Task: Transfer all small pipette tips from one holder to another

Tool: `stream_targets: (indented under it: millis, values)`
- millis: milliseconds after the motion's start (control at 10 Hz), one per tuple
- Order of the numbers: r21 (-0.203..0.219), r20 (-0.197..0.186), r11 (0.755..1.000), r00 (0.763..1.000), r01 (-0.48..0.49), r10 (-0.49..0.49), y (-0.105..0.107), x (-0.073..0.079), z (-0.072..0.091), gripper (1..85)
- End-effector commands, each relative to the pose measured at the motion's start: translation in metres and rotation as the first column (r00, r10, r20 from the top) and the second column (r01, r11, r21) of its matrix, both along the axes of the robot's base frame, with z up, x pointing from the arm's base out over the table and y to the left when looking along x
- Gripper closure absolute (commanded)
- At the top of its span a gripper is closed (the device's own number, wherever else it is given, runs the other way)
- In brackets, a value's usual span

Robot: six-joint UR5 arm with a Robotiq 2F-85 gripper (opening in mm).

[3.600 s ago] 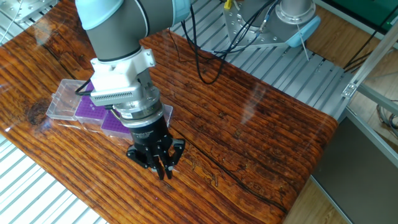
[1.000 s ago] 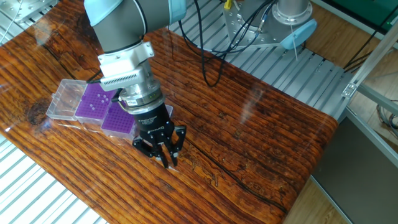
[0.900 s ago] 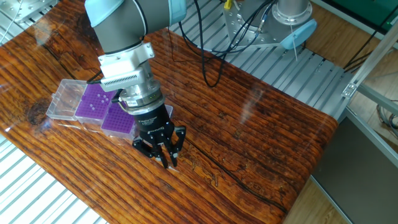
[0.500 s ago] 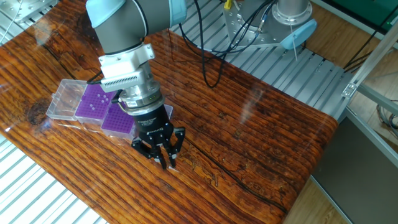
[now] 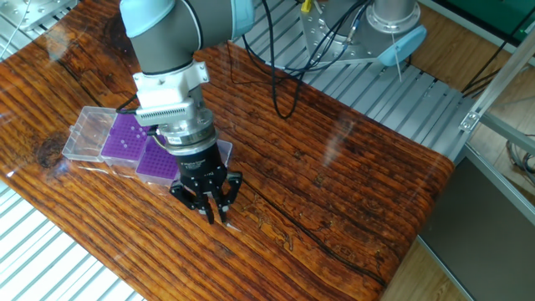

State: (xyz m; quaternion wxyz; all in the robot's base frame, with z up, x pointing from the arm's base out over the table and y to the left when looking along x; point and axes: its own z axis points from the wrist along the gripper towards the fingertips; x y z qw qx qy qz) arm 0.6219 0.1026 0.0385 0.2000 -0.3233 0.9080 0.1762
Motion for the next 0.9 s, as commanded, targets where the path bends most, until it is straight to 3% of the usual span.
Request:
stream_targets:
  millis: [0, 200, 800]
  values:
    - [-0.068, -0.032, 0.997, 0.999, 0.033, -0.035, -0.0195, -0.0034, -0.0079, 58.0]
    - [-0.058, -0.049, 0.998, 0.998, 0.039, -0.042, -0.0174, -0.0065, -0.0077, 57.0]
    - [-0.086, -0.056, 0.995, 0.997, 0.042, -0.047, -0.0241, -0.0080, -0.0109, 56.7]
